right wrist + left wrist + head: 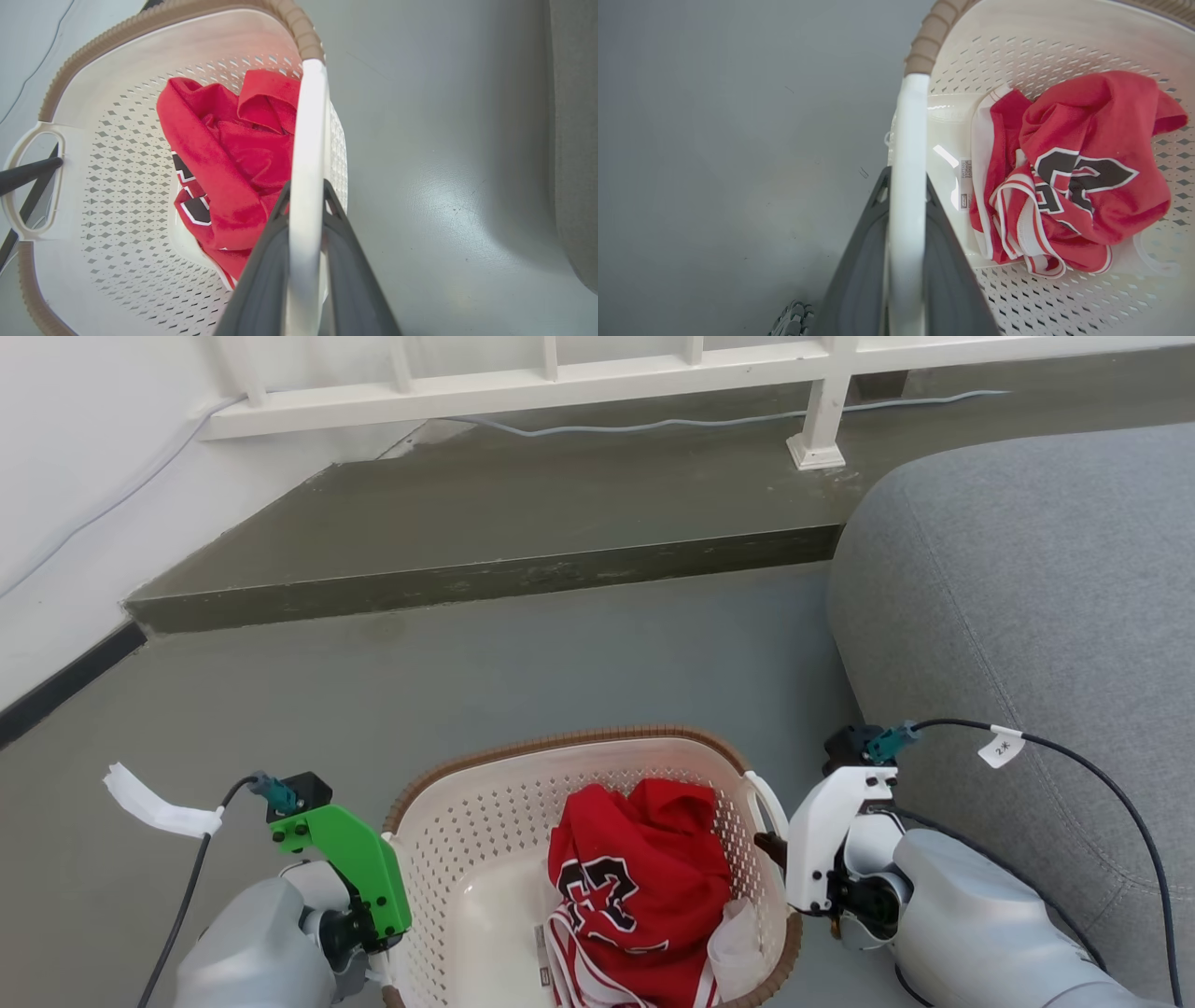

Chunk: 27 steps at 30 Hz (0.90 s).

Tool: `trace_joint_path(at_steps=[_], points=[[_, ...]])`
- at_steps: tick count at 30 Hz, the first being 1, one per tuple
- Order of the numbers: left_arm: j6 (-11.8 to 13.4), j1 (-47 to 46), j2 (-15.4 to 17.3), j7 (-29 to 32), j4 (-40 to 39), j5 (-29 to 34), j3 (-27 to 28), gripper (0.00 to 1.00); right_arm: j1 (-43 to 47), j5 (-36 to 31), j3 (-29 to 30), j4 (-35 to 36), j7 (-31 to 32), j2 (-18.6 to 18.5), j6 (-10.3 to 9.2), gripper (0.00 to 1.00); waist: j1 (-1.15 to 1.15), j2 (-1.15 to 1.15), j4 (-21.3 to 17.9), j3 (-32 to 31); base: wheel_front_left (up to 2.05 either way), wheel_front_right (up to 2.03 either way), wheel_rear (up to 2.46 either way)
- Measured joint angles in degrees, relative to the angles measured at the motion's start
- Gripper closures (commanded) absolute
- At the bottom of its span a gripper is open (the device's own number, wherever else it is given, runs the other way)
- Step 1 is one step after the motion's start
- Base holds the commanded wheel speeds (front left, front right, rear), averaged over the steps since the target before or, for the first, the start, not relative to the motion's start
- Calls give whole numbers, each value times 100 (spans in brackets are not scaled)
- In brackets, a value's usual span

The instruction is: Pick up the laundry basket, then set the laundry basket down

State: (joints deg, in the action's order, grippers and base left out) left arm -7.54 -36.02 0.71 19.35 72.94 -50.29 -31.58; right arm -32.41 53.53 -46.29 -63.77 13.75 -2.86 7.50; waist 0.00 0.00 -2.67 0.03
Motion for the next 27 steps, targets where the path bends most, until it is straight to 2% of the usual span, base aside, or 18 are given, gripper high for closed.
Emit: trace_joint_path(at_steps=[16,27], points=[[9,-19,-19,-294,-33,-53,-14,100,-254,-4,-7,-218,-274,18,4,100,0,0,22,179,0,0,0],[174,-327,-41,-838,-141,81,-68,100,-559,-129,-11,-328,-745,32,-62,100,0,0,18,565,0,0,0]])
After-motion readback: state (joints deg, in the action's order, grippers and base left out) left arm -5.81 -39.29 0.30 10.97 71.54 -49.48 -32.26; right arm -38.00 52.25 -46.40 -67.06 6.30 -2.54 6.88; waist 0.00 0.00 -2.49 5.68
